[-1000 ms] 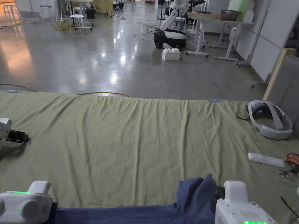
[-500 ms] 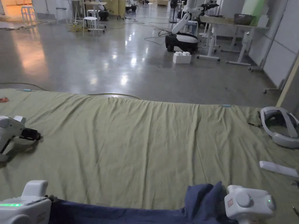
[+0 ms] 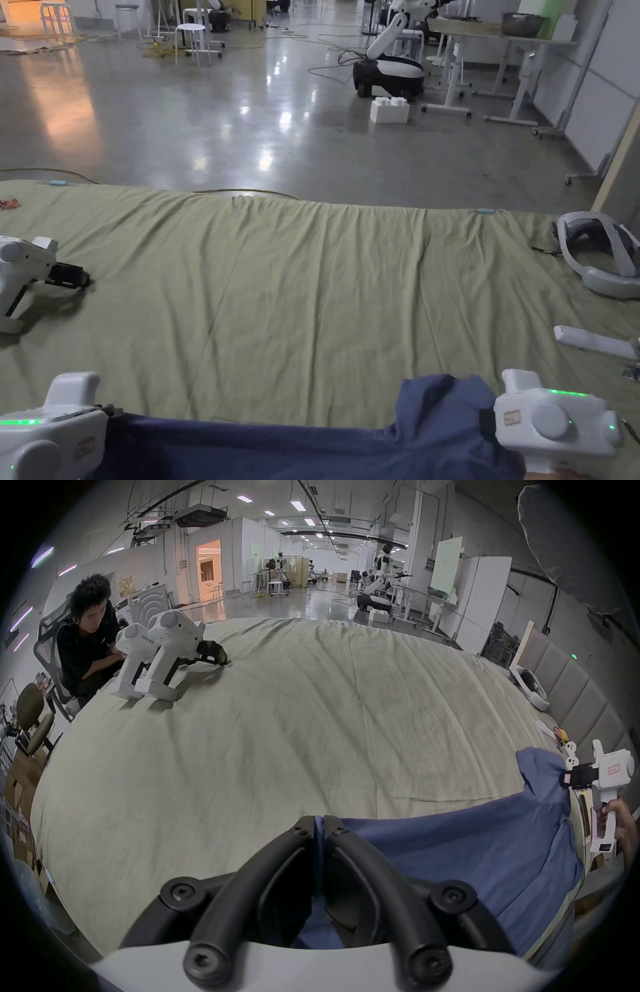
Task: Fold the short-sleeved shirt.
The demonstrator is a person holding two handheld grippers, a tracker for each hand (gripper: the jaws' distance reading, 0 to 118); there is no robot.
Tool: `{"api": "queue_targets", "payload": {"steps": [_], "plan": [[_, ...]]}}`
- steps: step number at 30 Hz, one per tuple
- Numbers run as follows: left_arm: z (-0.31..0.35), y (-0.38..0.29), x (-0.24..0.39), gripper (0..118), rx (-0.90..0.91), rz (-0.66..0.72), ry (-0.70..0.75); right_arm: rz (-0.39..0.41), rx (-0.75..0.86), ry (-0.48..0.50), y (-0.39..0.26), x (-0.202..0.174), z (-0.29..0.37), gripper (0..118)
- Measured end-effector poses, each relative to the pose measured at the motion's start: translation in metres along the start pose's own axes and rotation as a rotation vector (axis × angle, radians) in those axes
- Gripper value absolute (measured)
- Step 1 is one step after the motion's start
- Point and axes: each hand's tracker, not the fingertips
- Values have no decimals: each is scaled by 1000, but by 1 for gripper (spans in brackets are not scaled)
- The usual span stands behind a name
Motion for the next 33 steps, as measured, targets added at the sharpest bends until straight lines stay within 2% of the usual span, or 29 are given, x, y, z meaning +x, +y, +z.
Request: {"api": "queue_targets", "payload": {"steps": [7, 14, 20, 25, 30, 31, 32, 33], "plan": [[42, -9, -18, 7, 61, 15, -67, 54, 128, 33, -30, 1, 95, 4], [93, -52, -36, 7, 75, -8, -122, 122, 135, 9, -90, -3, 155, 4], [109, -114, -41, 7, -50, -42, -139, 198, 7, -54, -157, -3, 154, 4], [94, -156, -47, 7, -154, -52, -130, 217, -84, -124, -202, 1, 126, 4], [69, -167, -46, 7, -191, -88, -90, 190, -102, -130, -221, -3, 102, 5], [73, -165, -39, 9, -190, -87, -83, 193, -86, -145, -223, -6, 100, 7], [71, -163, -38, 13, -192, -80, -78, 203, -69, -151, -224, -6, 97, 17], [71, -160, -37, 23, -192, -67, -74, 216, -68, -164, -223, -9, 97, 35]]}}
